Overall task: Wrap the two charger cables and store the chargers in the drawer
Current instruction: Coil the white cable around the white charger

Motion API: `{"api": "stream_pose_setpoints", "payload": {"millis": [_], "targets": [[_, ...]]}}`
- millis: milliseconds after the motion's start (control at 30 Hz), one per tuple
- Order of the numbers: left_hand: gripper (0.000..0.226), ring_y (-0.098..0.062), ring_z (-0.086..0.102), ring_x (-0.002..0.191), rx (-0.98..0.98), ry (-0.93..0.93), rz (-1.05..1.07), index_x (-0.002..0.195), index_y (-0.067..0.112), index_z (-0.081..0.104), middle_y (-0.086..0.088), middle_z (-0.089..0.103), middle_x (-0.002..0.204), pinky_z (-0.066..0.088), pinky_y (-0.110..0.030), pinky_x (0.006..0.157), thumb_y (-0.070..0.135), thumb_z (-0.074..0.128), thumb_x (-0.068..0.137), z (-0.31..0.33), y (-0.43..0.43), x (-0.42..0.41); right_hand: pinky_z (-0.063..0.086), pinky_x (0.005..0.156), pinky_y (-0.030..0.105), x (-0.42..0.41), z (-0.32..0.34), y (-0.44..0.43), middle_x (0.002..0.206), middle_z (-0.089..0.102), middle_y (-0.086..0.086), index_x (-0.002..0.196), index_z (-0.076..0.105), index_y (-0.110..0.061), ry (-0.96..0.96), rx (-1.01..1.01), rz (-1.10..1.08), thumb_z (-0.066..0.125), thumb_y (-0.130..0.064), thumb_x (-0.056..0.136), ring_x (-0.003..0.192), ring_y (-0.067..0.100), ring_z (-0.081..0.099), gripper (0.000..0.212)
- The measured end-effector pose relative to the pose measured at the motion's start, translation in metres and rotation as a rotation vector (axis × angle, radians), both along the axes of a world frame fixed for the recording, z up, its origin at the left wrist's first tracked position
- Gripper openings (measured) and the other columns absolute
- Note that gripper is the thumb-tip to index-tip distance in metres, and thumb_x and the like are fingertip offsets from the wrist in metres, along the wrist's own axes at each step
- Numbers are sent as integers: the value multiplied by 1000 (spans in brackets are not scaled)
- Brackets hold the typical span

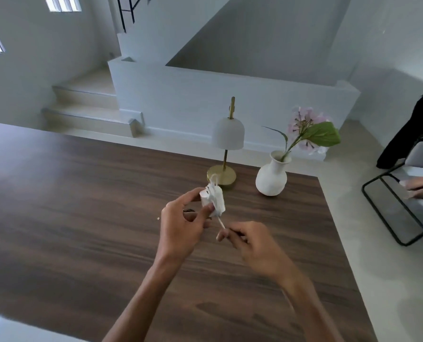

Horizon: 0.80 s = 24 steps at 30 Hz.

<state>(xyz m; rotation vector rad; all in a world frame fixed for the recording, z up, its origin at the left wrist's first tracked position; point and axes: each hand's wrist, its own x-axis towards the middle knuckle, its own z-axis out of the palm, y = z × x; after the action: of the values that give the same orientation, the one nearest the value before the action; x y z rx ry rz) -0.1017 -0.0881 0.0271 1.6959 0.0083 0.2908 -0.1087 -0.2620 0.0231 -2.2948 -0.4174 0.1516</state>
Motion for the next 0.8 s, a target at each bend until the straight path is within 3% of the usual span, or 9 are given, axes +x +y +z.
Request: {"api": "stream_pose_setpoints", "payload": {"millis": [133, 233, 300, 333, 400, 500, 600, 667, 800], "targets": [[38, -14, 75, 87, 496, -228, -53, 120, 31, 68, 12, 72, 113, 64, -38, 76, 13, 76, 87, -17, 4, -2, 50, 60, 28, -5, 45, -8, 67, 70, -10, 87, 77, -27, -101, -232, -65, 63, -42, 94, 55, 3, 57, 21], [40, -13, 72, 89, 608, -205, -238, 118, 34, 67, 14, 71, 108, 61, -39, 77, 11, 76, 86, -18, 6, -5, 51, 64, 21, 8, 73, -23, 79, 76, -13, 90, 79, -30, -178, -211, -85, 70, -42, 88, 70, -1, 66, 16], [41, -8, 72, 88, 520, -159, -375, 119, 29, 71, 19, 69, 98, 63, -31, 80, 5, 76, 86, -16, 7, -11, 49, 60, 17, 25, 80, -30, 74, 75, -13, 86, 80, -29, -168, -126, -80, 73, -44, 83, 67, -1, 66, 17], [40, -7, 73, 85, 436, -108, -415, 120, 26, 72, 23, 68, 94, 64, -29, 79, 4, 75, 87, -13, 6, -14, 50, 59, 20, 33, 79, -32, 72, 75, -10, 84, 81, -28, -146, -79, -74, 74, -46, 80, 67, 2, 66, 20], [40, -9, 77, 81, 250, 1, -445, 123, 20, 72, 24, 71, 95, 66, -34, 72, 2, 74, 87, -10, 7, -18, 55, 73, 36, 46, 68, -33, 77, 77, -1, 83, 81, -25, -92, 10, -74, 70, -53, 75, 76, 16, 68, 32], [39, -19, 80, 82, -37, 32, -431, 120, 18, 71, 4, 77, 109, 66, -36, 66, 5, 75, 84, -5, 10, -23, 58, 87, 36, 43, 39, -28, 85, 80, -6, 89, 81, -17, -1, 186, -55, 65, -51, 78, 86, 6, 72, 39], [40, -20, 79, 78, -264, 48, -313, 120, 20, 71, -3, 79, 103, 65, -32, 63, 15, 73, 80, -3, 13, -24, 45, 58, 12, 22, 5, -19, 56, 66, -16, 96, 78, -4, 134, 333, -48, 62, -24, 94, 52, -3, 59, 26], [38, -17, 78, 75, -328, 76, -192, 119, 19, 71, -3, 79, 101, 63, -27, 61, 14, 73, 82, -7, 15, -20, 34, 46, 11, 4, -16, -12, 51, 54, -11, 100, 77, -8, 172, 353, -60, 60, -17, 98, 44, 0, 42, 20], [34, -23, 80, 78, -276, 104, -68, 118, 20, 70, 6, 80, 97, 64, -27, 61, 6, 73, 87, -21, 15, -14, 38, 44, 17, -33, -28, -2, 64, 58, 0, 118, 60, -29, 267, 459, -101, 58, -18, 100, 50, 5, 48, 21]]}}
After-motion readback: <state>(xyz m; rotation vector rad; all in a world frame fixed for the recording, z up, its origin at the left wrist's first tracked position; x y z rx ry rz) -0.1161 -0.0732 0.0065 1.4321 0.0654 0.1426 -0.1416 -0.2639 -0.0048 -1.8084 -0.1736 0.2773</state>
